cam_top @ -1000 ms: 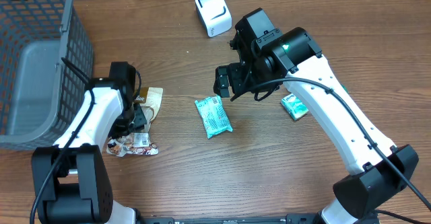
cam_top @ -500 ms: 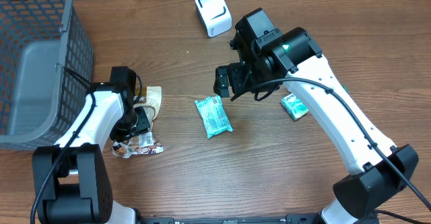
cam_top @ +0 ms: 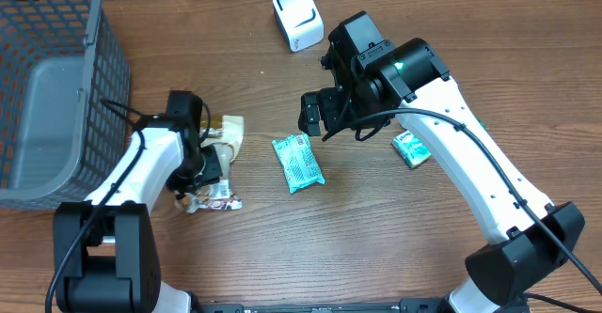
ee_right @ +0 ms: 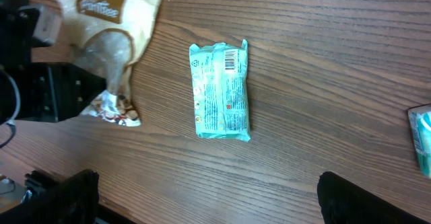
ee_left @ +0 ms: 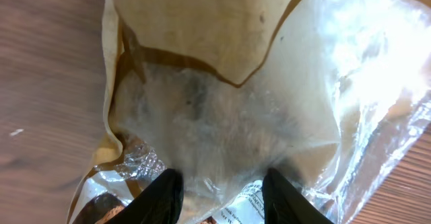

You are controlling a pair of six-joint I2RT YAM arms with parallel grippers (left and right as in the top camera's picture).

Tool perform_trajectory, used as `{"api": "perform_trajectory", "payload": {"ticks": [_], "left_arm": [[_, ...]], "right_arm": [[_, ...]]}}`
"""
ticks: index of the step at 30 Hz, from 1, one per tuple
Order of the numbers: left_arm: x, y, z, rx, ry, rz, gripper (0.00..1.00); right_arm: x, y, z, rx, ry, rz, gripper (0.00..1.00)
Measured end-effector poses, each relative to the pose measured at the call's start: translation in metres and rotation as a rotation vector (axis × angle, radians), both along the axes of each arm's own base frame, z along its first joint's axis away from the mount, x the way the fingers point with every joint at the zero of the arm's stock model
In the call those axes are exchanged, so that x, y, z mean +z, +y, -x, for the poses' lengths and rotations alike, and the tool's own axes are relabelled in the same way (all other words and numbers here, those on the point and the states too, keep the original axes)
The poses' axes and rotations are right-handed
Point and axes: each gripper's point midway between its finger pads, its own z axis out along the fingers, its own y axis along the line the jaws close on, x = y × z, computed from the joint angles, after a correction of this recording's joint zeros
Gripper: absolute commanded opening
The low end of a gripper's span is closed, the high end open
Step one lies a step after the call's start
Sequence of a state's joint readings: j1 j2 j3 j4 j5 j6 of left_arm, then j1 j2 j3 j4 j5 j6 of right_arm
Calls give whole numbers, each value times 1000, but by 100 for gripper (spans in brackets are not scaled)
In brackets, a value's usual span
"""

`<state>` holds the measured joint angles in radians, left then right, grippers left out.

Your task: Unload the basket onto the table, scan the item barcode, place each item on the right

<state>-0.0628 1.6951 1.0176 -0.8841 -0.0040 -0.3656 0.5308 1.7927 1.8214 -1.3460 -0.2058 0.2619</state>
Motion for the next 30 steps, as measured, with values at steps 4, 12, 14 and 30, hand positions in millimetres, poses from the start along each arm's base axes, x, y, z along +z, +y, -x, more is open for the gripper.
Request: {"api": "perform_trajectory", "payload": {"ticks": [4, 12, 14, 30], "left_arm": [[1, -23, -9, -55, -43, 49, 35], [2, -51, -14, -93, -72, 94, 34], [5, -49, -10, -81, -49, 92, 34], [133, 31, -74, 73, -301, -61, 49]], "right_arm": [[0, 0, 0, 0, -1, 0, 100], [0, 0, 0, 0, 0, 0, 100], [0, 0, 0, 0, 0, 0, 100], [0, 0, 0, 0, -1, 0, 100]]}}
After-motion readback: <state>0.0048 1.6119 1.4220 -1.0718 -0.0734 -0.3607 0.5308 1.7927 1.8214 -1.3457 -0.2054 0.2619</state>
